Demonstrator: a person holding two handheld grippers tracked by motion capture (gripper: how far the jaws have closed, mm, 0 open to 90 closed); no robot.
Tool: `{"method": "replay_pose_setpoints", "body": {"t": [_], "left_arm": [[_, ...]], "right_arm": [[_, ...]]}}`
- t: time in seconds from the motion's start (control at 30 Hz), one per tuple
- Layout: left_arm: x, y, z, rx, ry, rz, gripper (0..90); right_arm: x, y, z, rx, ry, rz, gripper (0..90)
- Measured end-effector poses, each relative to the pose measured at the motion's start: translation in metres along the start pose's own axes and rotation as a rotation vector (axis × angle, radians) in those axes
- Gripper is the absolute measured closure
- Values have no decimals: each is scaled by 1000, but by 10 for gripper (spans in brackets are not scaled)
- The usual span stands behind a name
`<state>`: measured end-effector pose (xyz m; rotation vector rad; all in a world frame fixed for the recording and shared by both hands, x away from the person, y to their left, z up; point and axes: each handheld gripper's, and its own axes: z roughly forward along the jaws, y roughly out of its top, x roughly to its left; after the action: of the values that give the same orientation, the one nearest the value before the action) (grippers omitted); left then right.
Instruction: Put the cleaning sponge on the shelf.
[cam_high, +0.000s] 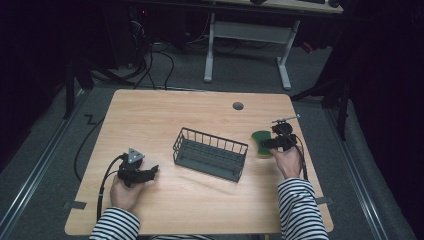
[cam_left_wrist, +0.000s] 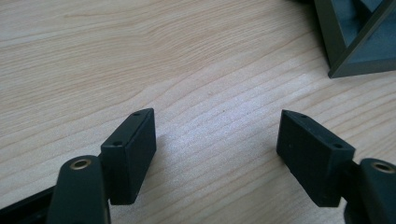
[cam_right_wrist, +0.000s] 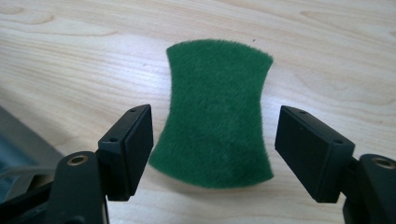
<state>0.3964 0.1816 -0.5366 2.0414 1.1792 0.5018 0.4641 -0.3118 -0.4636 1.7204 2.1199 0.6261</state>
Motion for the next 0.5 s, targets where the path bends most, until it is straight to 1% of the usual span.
{"method": "replay_pose_setpoints", "body": {"t": [0.03, 0.13, 0.2, 0.27, 0.37, 0.5], "left_arm": [[0, 0, 0, 0, 0, 0, 290], [0, 0, 0, 0, 0, 0, 290], [0, 0, 0, 0, 0, 0, 290], [0, 0, 0, 0, 0, 0, 290], [0, 0, 0, 0, 0, -1, 290], [0, 0, 0, 0, 0, -1, 290]], "right_arm": [[0, 2, 1, 13, 4, 6, 271], [2, 10, 5, 56, -1, -10, 258], [2, 11, 6, 56, 1, -9, 252], [3, 15, 10, 97, -3, -16, 231], [6, 21, 14, 124, -14, -29, 222], [8, 30, 23, 182, -18, -34, 195]]}}
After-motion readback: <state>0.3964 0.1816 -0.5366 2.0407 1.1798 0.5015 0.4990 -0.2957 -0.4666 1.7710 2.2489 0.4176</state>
